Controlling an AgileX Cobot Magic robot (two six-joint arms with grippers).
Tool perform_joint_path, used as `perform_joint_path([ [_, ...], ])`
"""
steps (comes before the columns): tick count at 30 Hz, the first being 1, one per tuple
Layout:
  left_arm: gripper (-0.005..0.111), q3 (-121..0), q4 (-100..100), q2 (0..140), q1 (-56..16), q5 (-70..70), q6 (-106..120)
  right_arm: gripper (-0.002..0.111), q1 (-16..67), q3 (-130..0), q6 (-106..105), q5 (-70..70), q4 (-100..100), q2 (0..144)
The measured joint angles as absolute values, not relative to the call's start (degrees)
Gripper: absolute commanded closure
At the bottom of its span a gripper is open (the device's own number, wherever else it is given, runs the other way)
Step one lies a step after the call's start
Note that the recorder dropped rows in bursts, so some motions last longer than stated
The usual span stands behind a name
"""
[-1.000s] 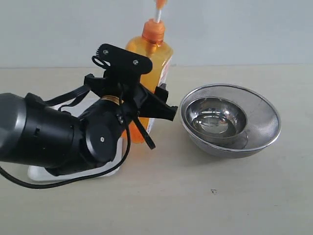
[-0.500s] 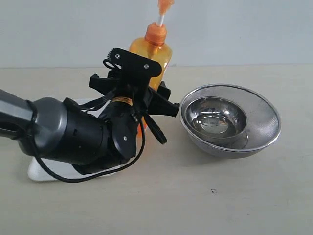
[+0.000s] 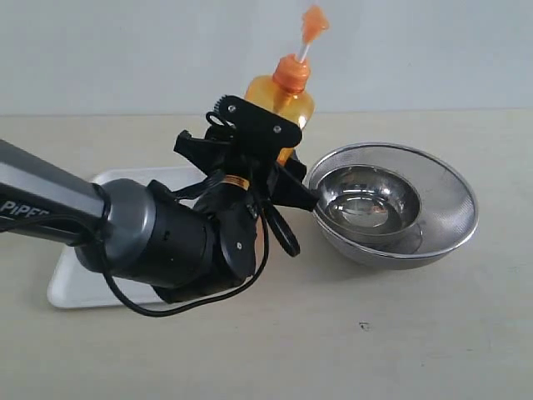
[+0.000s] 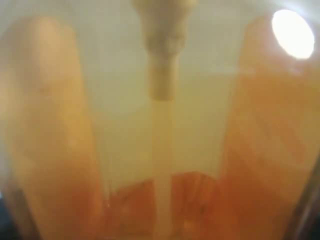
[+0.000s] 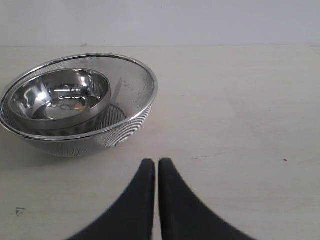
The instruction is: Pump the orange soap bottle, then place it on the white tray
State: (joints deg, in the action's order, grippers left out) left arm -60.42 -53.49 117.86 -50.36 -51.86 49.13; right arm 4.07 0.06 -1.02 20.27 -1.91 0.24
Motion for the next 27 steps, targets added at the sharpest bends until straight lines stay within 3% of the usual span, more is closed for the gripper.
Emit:
perform_joint_path([
  [27, 0.102, -65.11, -54.54, 122.80, -50.39, -54.85, 48.77, 0.108, 4.07, 0.06, -1.02, 20.27, -1.91, 0.24],
])
